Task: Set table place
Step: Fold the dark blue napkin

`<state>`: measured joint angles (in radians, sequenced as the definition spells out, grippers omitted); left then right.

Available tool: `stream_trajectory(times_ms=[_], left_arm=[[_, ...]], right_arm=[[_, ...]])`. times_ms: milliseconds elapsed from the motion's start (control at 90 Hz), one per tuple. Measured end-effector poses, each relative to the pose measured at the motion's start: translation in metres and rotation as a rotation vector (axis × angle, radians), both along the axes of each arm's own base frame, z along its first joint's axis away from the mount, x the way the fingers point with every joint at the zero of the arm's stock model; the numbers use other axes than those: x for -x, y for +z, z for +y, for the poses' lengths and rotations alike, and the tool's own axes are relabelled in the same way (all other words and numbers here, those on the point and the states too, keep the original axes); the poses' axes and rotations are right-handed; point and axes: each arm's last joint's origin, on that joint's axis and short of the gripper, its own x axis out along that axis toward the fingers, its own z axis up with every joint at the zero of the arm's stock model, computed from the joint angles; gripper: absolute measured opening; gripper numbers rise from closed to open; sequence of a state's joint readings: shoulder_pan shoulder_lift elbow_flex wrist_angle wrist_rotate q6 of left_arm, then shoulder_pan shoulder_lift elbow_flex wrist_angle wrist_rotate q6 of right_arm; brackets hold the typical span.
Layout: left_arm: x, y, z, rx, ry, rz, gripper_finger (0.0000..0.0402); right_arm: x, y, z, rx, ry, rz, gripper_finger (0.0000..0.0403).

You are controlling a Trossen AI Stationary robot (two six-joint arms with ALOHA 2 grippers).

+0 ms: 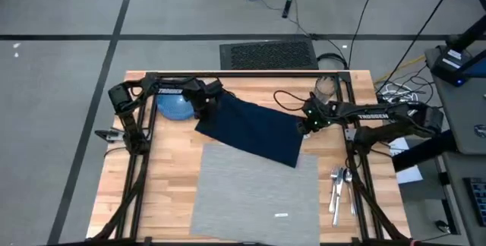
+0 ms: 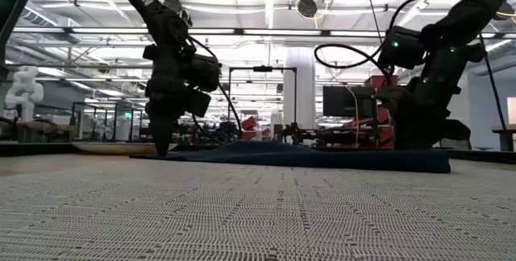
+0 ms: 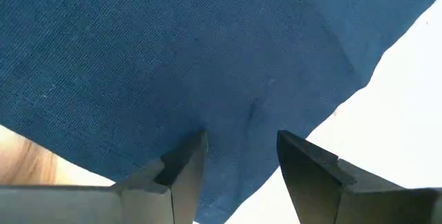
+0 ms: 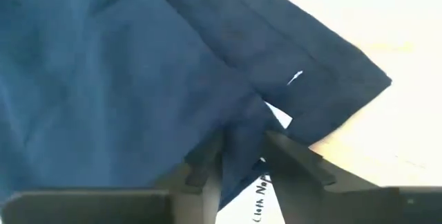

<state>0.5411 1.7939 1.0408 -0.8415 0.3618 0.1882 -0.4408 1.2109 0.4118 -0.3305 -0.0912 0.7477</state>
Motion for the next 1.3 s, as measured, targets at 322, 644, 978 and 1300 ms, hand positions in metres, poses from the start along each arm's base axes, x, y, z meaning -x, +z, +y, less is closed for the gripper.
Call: stream_trajectory(times_ms=[322,644,978,1300], left_arm=[[0.000,-0.001,0.000,-0.003,0.001,-0.003,0.0168],[0.000,-0.001,0.001,-0.017,-0.001,0.004,0.0168],[-0.002,0.000,0.002,-0.045,0.024,-0.002,0.0168],[-0.003,0.042,0.011,-0.341,0.087,-0.173,0.0168]], right_arm=[[-0.007,0.024,0.000,0.033,-0.007,-0.053,0.0001],[0.002,0.036,0.000,0.134,-0.103,0.063,0.0000],[-0.002,0.038,-0.003,0.189,-0.175,0.029,0.0000],[0.009,0.033,0.002,0.226,-0.309,0.162,0.0000]])
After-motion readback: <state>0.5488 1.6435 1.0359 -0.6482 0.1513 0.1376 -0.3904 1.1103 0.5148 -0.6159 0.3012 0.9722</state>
